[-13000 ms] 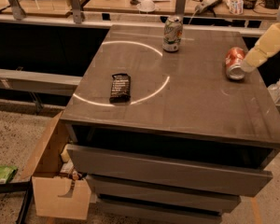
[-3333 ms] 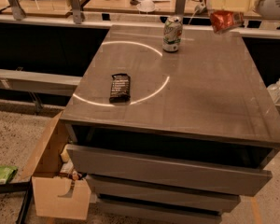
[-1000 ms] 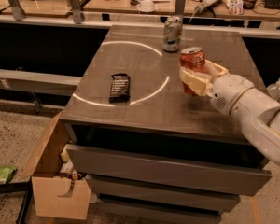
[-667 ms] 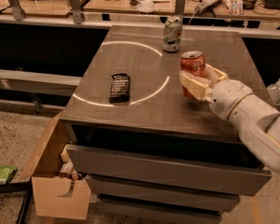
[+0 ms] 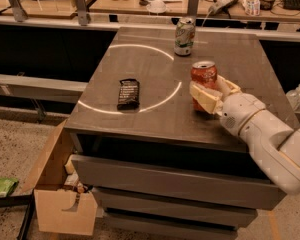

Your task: Place coke can upright

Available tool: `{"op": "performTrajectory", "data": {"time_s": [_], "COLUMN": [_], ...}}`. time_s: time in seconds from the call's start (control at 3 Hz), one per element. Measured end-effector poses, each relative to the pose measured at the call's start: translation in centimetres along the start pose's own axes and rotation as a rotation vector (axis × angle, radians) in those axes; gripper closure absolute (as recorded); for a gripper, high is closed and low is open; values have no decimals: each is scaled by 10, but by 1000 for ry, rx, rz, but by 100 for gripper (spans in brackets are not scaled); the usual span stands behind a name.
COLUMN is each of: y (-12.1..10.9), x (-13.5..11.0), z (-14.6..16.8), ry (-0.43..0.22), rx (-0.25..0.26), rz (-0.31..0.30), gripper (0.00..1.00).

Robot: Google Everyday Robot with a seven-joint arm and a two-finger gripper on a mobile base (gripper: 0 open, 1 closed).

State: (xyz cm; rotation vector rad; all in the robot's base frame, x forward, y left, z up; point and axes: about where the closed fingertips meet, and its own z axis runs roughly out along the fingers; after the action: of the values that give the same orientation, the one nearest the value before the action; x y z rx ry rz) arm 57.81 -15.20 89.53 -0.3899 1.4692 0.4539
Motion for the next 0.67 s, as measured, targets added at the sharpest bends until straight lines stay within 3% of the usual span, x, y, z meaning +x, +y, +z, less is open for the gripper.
{"op": "performTrajectory", "data": {"time_s": [0.67], "y": [2], "x": [5], "z": [-4], "ry": [-1], "rx": [16], "rz": [13], "gripper": [14]}}
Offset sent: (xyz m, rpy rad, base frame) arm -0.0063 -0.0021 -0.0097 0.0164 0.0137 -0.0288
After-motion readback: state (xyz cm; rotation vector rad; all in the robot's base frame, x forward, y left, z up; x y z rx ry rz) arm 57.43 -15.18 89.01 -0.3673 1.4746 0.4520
